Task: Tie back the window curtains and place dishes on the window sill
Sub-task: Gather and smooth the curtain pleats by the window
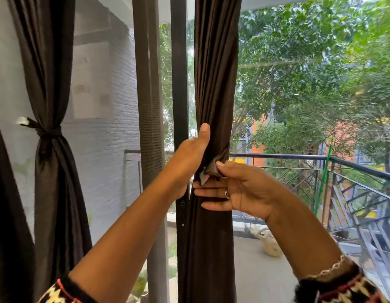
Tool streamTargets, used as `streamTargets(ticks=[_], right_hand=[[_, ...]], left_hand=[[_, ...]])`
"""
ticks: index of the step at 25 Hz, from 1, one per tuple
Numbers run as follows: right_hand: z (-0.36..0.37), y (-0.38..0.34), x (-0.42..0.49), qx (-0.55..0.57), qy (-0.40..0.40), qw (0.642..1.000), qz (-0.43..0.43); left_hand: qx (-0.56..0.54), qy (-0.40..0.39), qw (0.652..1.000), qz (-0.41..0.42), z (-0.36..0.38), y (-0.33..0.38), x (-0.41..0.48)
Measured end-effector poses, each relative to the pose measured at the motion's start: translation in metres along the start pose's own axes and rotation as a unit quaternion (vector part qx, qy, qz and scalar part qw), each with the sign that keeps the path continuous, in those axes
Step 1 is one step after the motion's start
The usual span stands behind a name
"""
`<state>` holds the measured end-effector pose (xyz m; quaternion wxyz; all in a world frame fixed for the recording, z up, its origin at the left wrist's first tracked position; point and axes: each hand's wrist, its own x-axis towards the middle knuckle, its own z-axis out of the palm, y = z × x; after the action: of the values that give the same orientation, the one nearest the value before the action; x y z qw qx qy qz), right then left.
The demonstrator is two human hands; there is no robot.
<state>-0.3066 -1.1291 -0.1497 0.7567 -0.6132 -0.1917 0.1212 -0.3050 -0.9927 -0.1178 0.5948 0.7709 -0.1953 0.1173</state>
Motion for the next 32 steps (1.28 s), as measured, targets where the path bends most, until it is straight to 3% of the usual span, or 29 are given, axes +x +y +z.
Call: streamTargets(ticks=[3,6,11,13,14,15,16,20,25,28,32], right_hand=[[0.005,0.0,0.002,0.024,-0.016,1.0,0.0],[0.009,-0.002,0.003,0.043,-0.002,0.999,0.001],[0.01,-0.003,0.009,0.004,0.09,0.996,-0.019],[0.01,-0.004,0.01,-0.017,0.126,0.99,-0.054],[0.009,-0.004,0.01,-0.039,0.136,0.987,-0.073],[0.009,-0.004,0.009,-0.064,0.142,0.984,-0.091],[0.009,-0.004,0.008,-0.09,0.147,0.979,-0.108],[0.014,0.002,0.007,-0.196,0.165,0.953,-0.162],[0.005,0.008,-0.004,-0.257,0.144,0.935,-0.198],[-0.004,0.008,-0.014,-0.297,0.191,0.901,-0.251],[-0.011,-0.007,-0.014,-0.424,0.269,0.801,-0.325]], left_hand=[[-0.055,-0.081,0.995,0.001,0.003,-0.008,-0.006],[-0.056,-0.108,0.992,0.031,0.001,-0.015,-0.01],[-0.063,-0.145,0.987,0.019,-0.005,-0.014,-0.007],[-0.002,-0.066,0.995,0.074,-0.002,-0.011,-0.008],[0.074,0.02,0.986,0.149,0.0,-0.009,-0.008],[0.16,0.096,0.958,0.216,0.002,-0.006,-0.008],[0.22,0.12,0.935,0.252,0.005,0.0,-0.007],[0.381,0.052,0.906,0.176,0.017,0.017,0.007],[0.408,0.047,0.895,0.172,0.013,0.014,0.017],[0.407,0.053,0.891,0.192,0.008,0.01,0.015],[0.373,0.041,0.904,0.207,0.0,0.005,0.017]])
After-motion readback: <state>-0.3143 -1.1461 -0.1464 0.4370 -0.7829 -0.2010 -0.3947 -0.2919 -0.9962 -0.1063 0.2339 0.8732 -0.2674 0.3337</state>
